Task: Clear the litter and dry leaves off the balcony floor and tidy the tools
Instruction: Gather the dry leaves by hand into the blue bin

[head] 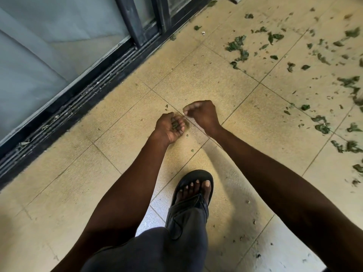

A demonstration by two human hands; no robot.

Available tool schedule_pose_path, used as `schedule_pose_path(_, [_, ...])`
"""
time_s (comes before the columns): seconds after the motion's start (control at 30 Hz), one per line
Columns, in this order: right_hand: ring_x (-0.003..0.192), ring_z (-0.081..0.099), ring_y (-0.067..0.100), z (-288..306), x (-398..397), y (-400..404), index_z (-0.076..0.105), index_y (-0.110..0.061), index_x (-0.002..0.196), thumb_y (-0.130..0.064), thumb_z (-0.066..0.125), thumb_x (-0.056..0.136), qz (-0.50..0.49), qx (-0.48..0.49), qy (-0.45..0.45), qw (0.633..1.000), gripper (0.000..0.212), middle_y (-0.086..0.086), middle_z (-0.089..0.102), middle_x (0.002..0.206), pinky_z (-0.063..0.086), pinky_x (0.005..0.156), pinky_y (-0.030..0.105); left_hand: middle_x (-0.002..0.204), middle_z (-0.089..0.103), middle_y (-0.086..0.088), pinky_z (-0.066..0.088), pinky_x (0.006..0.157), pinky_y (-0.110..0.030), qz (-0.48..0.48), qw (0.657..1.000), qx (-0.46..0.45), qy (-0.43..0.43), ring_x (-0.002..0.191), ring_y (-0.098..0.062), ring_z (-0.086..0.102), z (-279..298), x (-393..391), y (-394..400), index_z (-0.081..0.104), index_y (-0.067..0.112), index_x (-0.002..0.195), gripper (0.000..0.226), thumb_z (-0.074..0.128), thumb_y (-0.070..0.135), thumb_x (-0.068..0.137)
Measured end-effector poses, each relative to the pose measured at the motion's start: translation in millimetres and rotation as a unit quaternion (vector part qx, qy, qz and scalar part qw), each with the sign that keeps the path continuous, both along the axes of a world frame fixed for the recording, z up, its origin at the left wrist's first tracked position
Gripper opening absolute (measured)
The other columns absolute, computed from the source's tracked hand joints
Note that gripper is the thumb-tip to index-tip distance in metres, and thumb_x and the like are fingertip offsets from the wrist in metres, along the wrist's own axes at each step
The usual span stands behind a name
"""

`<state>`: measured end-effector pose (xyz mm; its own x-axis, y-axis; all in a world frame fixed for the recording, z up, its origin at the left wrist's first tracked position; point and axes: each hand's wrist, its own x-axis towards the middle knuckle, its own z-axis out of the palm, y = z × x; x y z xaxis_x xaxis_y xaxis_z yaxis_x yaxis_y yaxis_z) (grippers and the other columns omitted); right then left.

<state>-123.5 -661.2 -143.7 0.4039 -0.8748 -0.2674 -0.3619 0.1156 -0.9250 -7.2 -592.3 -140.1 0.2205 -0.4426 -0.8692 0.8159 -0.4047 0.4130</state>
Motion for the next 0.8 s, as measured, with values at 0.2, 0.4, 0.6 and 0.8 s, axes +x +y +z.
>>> schedule_pose_path(0.2, [0.061,0.062,-0.004,29,30,8,0.076,-0.009,0.081,0.007,0.066,0.077,0.160,-0.031,0.066,0.985,0.018,0.001,0.074,0.079,0.047,0.059,0.006,0.060,0.062,-0.005,0.042,0.052,-0.019,0.042,0.997,-0.054,0.041,0.055,-0.010,0.051,2,3,1,0.065,0.009,0.070,0.043,0.035,0.011,0.101])
schedule_pose_path(0.4, [0.118,0.060,0.025,-7,67,-18,0.063,-0.004,0.127,0.007,0.049,0.085,0.227,-0.183,0.192,0.937,0.045,0.015,0.064,0.127,0.045,0.102,0.028,0.050,0.044,0.001,0.027,0.043,-0.019,0.116,0.992,-0.034,0.023,0.042,-0.010,0.037,-11,40,16,0.044,0.016,0.067,0.037,0.031,0.016,0.101])
schedule_pose_path(0.6, [0.143,0.030,0.034,-36,62,4,0.039,0.008,0.141,-0.007,0.045,0.092,0.460,-0.391,0.262,0.753,0.052,0.025,0.034,0.151,0.024,0.119,0.039,0.053,0.043,0.000,0.028,0.040,-0.017,0.116,0.993,-0.020,0.003,0.045,-0.011,0.036,-13,52,26,0.045,0.014,0.067,0.037,0.032,0.016,0.101])
schedule_pose_path(0.8, [0.113,0.059,0.042,-39,-11,18,0.061,0.013,0.116,-0.011,0.037,0.088,0.405,-0.468,0.254,0.743,0.044,0.030,0.061,0.120,0.052,0.096,0.045,0.052,0.043,0.000,0.026,0.044,-0.020,0.091,0.995,-0.027,0.009,0.044,-0.012,0.037,-9,37,20,0.046,0.014,0.066,0.037,0.033,0.016,0.101])
